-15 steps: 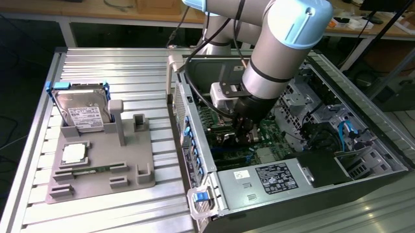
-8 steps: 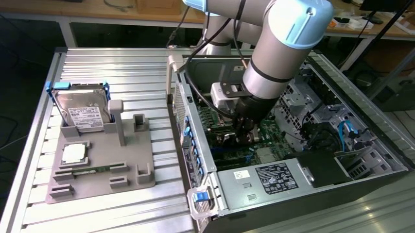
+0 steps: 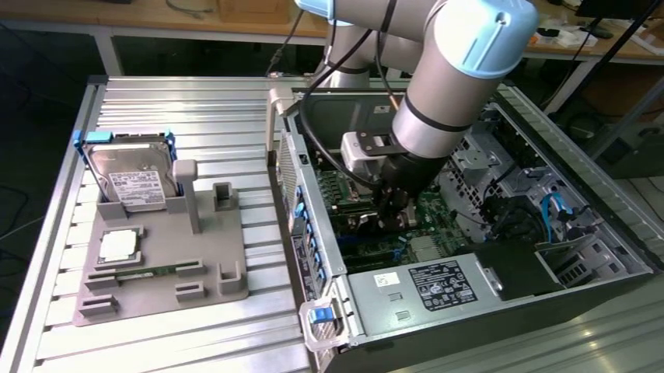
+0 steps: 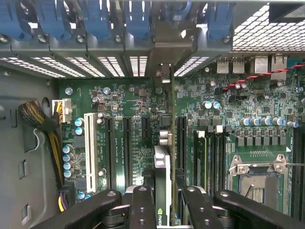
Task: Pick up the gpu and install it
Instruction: 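Insert the gpu into the slot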
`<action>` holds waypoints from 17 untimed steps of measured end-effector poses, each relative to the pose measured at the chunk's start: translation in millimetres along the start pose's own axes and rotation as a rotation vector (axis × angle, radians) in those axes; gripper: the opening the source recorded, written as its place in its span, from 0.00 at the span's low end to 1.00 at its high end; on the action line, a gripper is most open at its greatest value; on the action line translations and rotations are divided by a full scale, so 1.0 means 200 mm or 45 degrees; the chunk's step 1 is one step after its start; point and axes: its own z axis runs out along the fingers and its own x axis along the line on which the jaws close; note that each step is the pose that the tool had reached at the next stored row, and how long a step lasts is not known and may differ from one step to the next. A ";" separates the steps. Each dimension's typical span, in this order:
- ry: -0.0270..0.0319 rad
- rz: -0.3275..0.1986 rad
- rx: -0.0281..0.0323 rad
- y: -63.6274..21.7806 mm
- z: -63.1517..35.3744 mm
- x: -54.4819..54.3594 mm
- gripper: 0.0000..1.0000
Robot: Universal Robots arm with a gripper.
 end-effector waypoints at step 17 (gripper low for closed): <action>-0.0001 0.000 0.0001 -0.020 0.003 -0.01 0.27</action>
